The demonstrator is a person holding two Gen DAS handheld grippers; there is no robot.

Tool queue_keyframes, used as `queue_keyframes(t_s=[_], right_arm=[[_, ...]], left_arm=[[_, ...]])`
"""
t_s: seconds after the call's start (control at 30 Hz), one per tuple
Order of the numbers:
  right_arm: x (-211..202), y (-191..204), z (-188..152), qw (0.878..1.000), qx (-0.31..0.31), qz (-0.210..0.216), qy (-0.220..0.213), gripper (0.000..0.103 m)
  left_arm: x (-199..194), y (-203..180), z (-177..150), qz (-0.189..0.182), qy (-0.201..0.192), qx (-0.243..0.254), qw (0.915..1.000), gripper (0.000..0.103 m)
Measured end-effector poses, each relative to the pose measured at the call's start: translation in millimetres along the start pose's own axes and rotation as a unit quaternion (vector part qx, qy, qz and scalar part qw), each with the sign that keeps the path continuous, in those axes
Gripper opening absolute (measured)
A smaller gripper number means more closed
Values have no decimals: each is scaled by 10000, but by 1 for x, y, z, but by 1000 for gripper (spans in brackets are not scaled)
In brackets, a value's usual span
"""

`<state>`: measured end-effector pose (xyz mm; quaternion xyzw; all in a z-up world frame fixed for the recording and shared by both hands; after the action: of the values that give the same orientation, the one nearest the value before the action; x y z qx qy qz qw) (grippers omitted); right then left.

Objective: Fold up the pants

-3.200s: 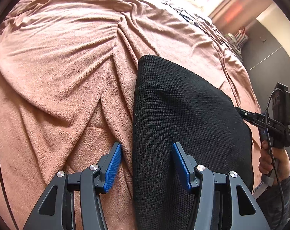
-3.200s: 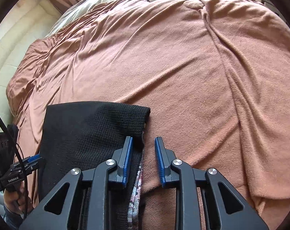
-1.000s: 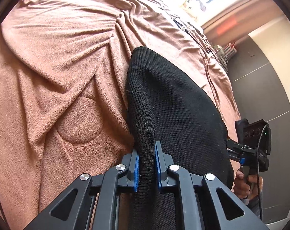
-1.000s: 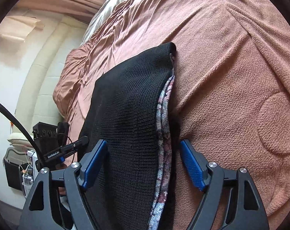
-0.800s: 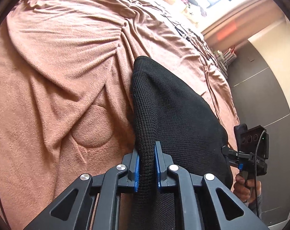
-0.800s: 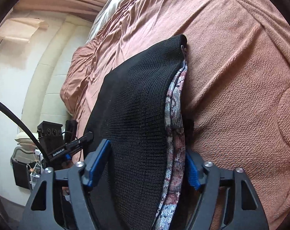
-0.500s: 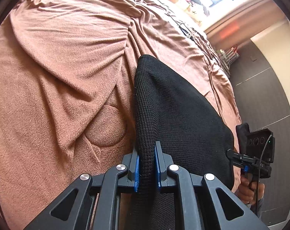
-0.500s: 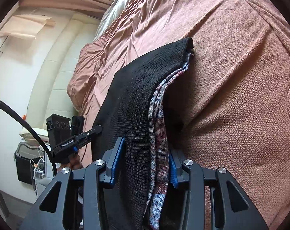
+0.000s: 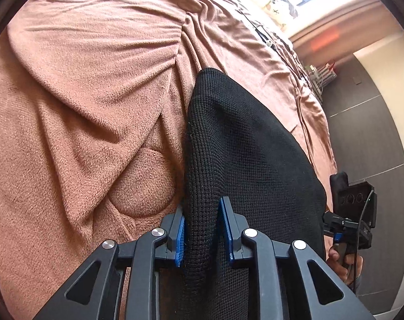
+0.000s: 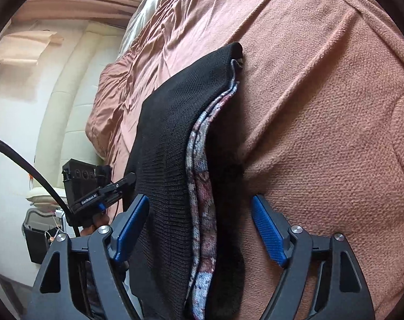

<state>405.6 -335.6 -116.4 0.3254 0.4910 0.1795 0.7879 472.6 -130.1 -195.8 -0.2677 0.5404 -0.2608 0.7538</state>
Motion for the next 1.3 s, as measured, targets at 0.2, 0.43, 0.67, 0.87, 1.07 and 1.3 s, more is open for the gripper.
queue_keyframes(t_s=[0.2, 0.43, 0.67, 0.87, 1.07, 1.3], right_arm=[[15, -2, 11, 9998, -136, 165, -42, 78], [20, 1, 16, 9994, -322, -5, -99, 50], [-3, 16, 5, 9971, -670, -164, -331, 32], [-20, 36, -10, 9933, -917, -416, -572, 31], [-36, 47, -29, 9925, -941, -357, -687, 30], [-52, 62, -48, 9887, -1162, -336, -885, 28]], left_arm=[[7, 2, 10, -51, -19, -39, 10000, 28], [15, 2, 23, -192, -78, -124, 9997, 28], [1, -15, 21, -346, -226, 175, 9990, 12], [-16, -38, 16, -481, -344, 438, 9973, 12], [-27, -57, 9, -601, -374, 611, 9956, 11], [-45, -71, 2, -729, -539, 687, 9935, 11]])
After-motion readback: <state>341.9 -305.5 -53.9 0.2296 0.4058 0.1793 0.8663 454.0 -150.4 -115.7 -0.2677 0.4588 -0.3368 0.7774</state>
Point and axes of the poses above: each gripper's, at about its wrist camera, not at the fingertips, and x roughly the way its jaws point, y to its left, z to its top, the point moved 5 cm from there along x, roughly the way its jaws point, and after that the axes turned 8 degrees about -z, right-handed, at the moved point
